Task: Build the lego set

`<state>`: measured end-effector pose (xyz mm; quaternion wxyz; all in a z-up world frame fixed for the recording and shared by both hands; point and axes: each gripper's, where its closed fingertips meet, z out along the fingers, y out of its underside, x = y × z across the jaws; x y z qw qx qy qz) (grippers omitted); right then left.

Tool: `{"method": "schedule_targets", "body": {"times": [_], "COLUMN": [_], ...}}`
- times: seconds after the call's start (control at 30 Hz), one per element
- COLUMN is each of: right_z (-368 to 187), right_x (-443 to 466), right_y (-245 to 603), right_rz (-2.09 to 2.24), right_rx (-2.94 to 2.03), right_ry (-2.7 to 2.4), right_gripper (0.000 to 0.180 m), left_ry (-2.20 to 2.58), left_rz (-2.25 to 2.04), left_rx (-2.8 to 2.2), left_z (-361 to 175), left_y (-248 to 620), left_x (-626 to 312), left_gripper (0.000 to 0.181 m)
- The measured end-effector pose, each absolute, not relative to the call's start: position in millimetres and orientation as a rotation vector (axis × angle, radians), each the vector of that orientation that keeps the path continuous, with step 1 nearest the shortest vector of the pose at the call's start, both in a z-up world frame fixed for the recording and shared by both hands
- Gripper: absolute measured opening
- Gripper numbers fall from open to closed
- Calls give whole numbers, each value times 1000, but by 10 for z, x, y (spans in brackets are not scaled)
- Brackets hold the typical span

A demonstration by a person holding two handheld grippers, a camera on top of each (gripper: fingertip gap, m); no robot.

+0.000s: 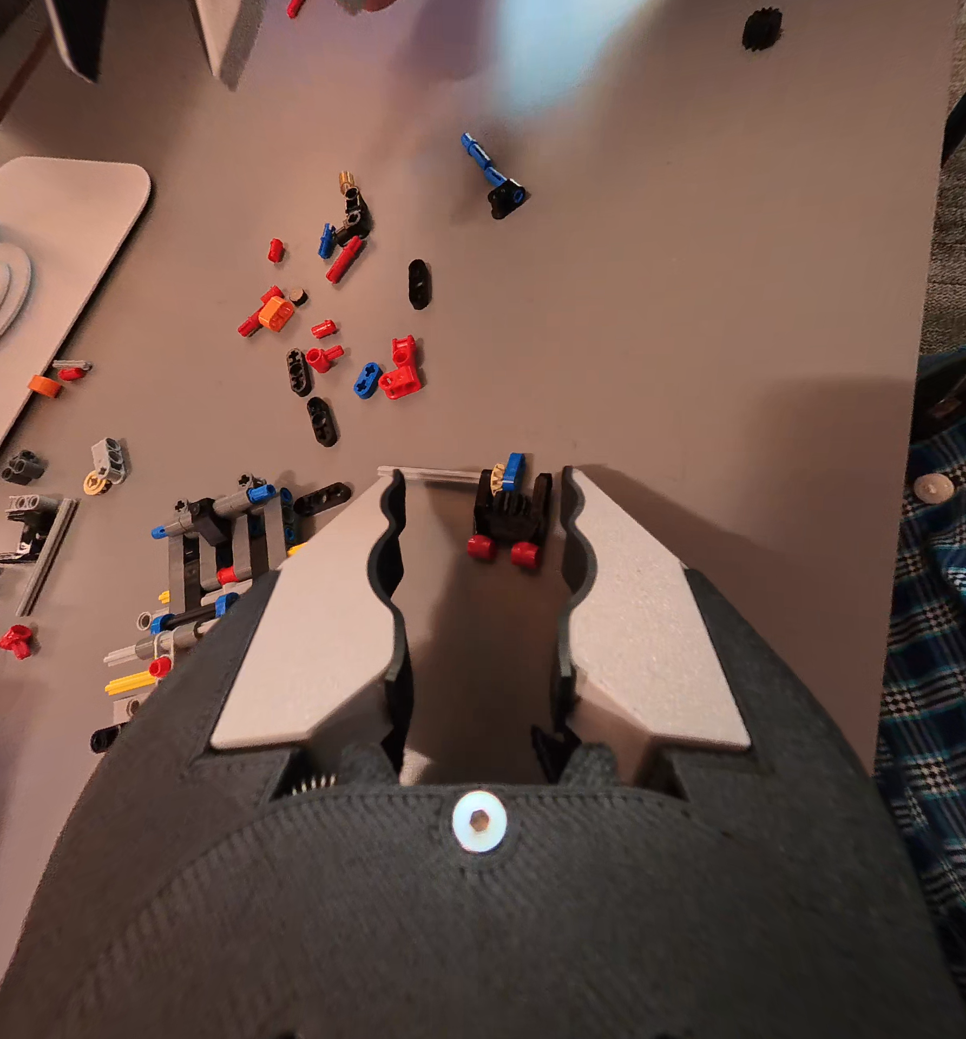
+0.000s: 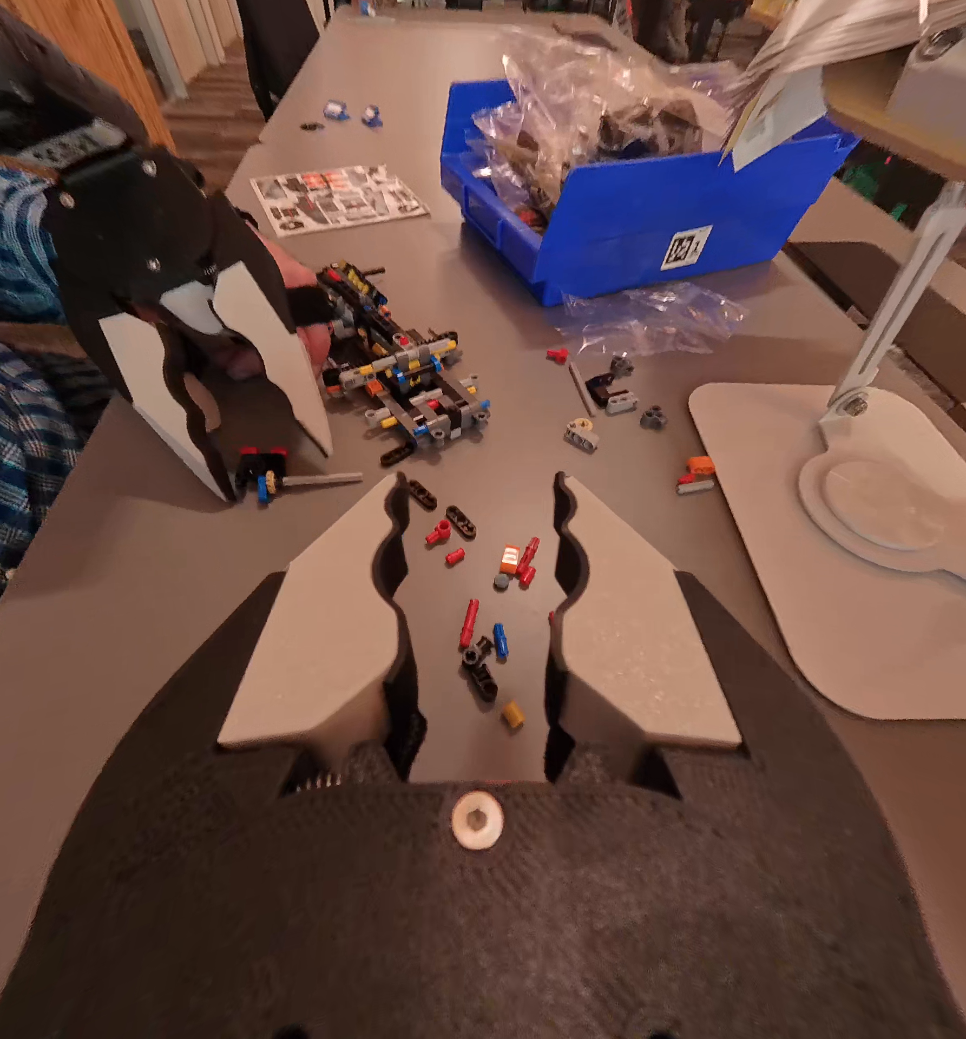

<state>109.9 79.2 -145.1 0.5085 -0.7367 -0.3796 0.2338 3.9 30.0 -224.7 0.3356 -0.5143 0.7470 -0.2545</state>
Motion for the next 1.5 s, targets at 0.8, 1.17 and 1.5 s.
{"method": "schedule_targets", "body": {"times": [0.8, 1.17, 1.5], "right_z": [-2149, -2279, -2284], "right_x": [136, 50, 59], "right_y": [272, 383, 385], "right_rz": [605, 644, 626], "right_rx": [-1988, -2067, -2036], "right_ry": [-1409, -1332, -1337], "right_gripper": [68, 79, 58], "left_ry": [1964, 1973, 1974], "left_rz": [-671, -687, -676], "left_rx": [-1386, -1395, -1380], "left_z": [-2272, -2273, -2265], "left_y": [301, 296, 286], "left_x": [-102, -109, -119], "left_gripper": [26, 24, 24]}}
